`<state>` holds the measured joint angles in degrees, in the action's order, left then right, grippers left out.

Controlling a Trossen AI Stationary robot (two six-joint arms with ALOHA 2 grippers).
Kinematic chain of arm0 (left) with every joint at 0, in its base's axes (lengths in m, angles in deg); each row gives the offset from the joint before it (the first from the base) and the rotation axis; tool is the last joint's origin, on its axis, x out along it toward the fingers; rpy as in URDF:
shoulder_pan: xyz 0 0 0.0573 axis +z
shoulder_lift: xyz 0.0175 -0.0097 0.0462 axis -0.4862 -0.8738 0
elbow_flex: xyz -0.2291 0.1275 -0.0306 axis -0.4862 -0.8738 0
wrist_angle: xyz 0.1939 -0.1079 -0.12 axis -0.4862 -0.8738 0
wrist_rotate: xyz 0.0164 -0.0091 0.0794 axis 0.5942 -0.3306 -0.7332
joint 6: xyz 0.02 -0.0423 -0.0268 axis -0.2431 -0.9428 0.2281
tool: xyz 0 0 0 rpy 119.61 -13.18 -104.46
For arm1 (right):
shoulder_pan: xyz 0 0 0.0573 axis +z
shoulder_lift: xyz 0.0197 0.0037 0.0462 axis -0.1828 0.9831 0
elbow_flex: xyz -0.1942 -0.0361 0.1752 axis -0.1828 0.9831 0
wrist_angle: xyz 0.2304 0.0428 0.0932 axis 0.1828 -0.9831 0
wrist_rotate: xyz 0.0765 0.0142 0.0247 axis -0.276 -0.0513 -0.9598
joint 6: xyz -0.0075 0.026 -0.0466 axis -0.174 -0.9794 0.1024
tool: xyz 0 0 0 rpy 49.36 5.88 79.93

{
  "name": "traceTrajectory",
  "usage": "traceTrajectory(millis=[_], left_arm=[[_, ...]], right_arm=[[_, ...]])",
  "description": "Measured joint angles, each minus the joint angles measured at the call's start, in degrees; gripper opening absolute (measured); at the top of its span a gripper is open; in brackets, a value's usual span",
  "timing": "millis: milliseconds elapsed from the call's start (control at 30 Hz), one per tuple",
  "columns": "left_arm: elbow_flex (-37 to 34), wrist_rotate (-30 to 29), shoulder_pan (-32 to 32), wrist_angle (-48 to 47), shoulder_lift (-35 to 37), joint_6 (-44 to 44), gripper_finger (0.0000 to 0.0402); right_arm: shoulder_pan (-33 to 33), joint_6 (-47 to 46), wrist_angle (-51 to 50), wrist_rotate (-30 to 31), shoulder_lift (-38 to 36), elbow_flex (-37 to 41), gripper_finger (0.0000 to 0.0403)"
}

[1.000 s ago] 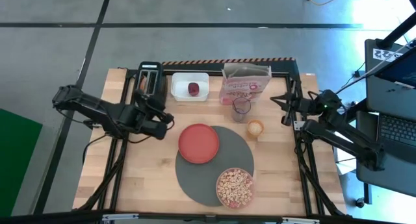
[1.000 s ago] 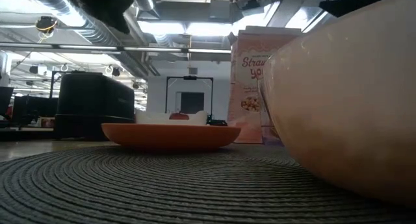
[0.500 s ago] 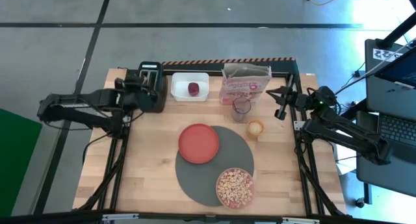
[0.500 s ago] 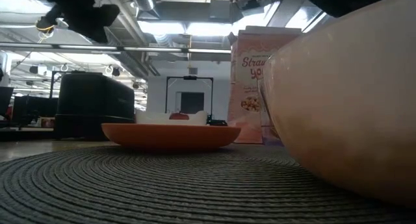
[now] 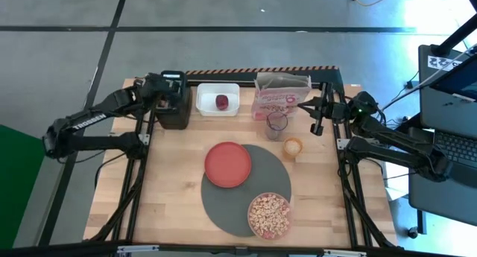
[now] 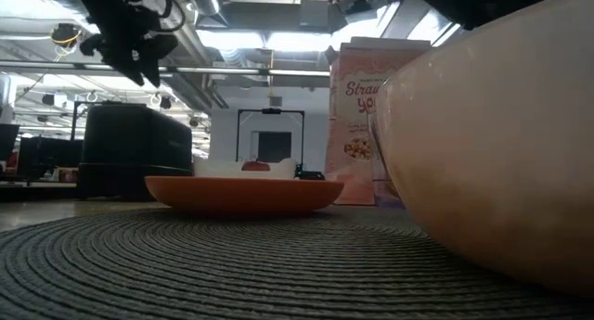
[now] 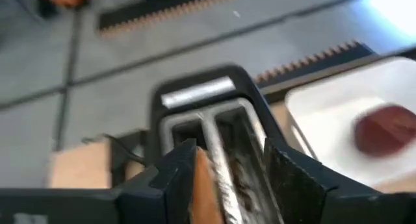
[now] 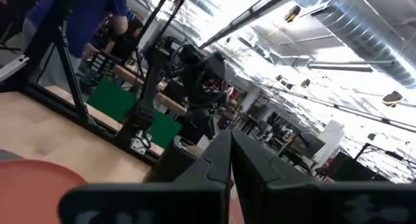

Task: Arrange a breakfast setting
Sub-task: Put the toasted bread on the red plate

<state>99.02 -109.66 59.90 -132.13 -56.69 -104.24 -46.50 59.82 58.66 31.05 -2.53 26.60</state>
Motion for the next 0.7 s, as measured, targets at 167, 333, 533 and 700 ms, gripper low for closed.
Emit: traceTrajectory(millis=[167, 333, 533, 700], left_arm=[[-2.70, 7.86, 5.27, 0.54, -1.35, 0.91, 0.0181], [-6.55, 11.40, 9.85, 1.80, -2.10, 0.89, 0.0181], [-8.19, 13.37, 12.18, 3.48, -2.05, 0.90, 0.0181], [-8.22, 14.36, 12.59, 3.89, -2.05, 0.93, 0.0151]], right_arm=[[0.00, 0.04, 0.76, 1.07, 0.23, -0.09, 0.0014], [0.00, 0.04, 1.03, 1.35, 0.23, -0.09, 0.0014], [0.00, 0.06, 0.91, 1.07, 0.23, -0.09, 0.0014], [0.00, 0.07, -0.06, 1.05, 0.23, -0.09, 0.0014]])
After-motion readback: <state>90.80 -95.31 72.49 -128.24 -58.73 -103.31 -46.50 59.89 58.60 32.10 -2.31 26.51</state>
